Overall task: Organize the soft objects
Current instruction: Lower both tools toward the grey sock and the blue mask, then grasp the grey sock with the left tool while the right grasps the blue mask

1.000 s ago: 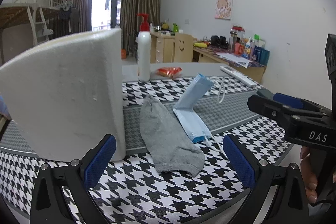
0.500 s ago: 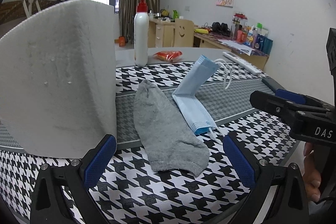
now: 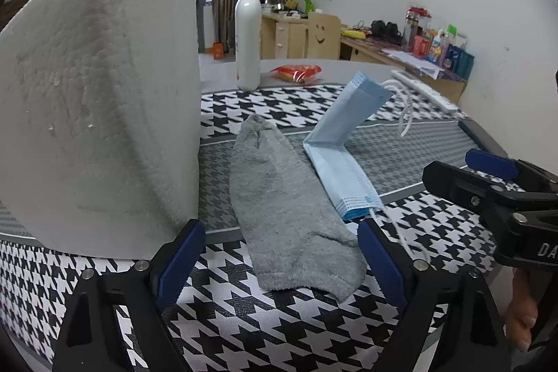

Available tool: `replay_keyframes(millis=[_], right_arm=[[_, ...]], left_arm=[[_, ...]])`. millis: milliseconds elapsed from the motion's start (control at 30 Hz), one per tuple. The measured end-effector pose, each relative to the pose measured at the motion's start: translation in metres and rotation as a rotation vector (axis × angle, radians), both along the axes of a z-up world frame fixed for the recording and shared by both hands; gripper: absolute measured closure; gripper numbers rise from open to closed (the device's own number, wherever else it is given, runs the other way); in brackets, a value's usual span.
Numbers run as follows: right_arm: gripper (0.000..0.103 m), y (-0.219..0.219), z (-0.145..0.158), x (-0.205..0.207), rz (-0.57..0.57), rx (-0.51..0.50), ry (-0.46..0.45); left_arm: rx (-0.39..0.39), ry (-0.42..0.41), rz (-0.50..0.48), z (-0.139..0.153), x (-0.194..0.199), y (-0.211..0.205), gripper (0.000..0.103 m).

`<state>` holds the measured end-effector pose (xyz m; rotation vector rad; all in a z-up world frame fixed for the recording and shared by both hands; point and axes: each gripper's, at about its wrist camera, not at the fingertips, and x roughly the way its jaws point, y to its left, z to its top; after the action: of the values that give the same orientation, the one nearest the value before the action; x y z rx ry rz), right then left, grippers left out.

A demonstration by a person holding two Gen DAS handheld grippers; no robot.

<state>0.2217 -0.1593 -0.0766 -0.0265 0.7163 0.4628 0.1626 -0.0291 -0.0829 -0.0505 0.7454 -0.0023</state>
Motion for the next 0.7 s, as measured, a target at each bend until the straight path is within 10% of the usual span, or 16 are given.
replay_keyframes(millis=[700], right_arm=[[0.007,0.028,-0.009,0.019,0.070,-0.024,0.078]], left_arm=[[0.004,0.111,0.020,-0.012,0.009,0.001,0.035]])
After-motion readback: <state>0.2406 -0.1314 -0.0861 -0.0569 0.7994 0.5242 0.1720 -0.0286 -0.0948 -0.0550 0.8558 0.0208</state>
